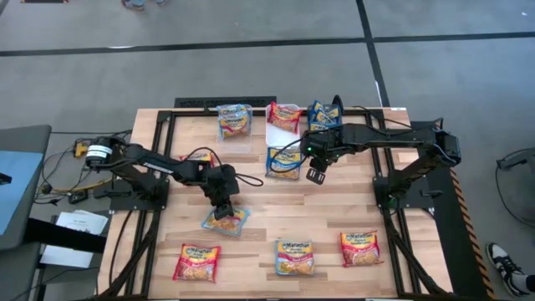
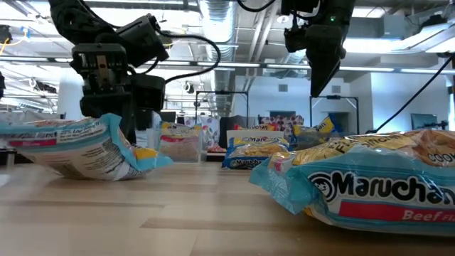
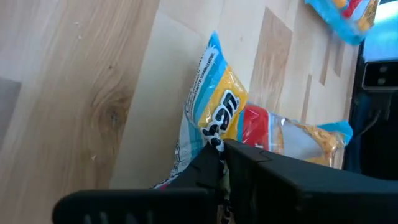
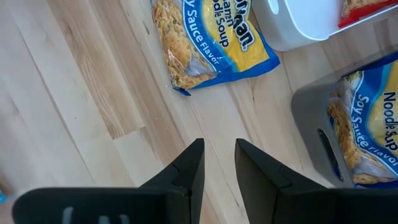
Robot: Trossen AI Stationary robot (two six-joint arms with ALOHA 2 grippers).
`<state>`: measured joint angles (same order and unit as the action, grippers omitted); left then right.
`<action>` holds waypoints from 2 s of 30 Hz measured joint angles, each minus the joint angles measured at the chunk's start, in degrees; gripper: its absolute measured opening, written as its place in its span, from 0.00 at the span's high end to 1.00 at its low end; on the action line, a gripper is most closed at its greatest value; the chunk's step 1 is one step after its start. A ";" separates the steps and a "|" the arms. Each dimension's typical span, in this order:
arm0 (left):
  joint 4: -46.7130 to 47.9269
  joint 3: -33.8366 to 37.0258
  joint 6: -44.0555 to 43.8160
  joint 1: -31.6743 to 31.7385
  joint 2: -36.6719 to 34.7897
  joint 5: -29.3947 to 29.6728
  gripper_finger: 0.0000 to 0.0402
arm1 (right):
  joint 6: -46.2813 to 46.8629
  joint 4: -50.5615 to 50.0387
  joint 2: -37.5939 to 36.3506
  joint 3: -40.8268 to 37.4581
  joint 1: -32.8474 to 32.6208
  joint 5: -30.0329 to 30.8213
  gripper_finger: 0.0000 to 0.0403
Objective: Sort Maruchan noodles
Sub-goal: Put the light blue noodle pack into the transparent bin
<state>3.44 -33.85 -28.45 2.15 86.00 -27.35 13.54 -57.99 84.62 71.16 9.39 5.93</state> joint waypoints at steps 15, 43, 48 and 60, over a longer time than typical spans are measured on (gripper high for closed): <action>3.71 -3.78 7.30 2.73 -12.70 17.39 1.00 | -0.31 0.27 0.00 0.00 0.13 1.66 0.72; 7.95 -3.92 10.76 11.39 -12.98 15.81 0.94 | -0.04 0.30 0.00 0.00 0.11 1.66 0.72; 7.43 -3.98 10.75 11.26 -11.72 14.44 0.82 | 0.00 -0.03 0.00 0.00 -0.01 1.66 0.72; 8.34 -3.96 8.86 11.45 -5.77 16.82 0.62 | 0.13 -0.27 0.00 0.00 -0.02 1.62 0.72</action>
<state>11.78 -37.80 -19.58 13.61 80.23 -10.54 13.67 -58.26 84.62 71.16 9.37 7.55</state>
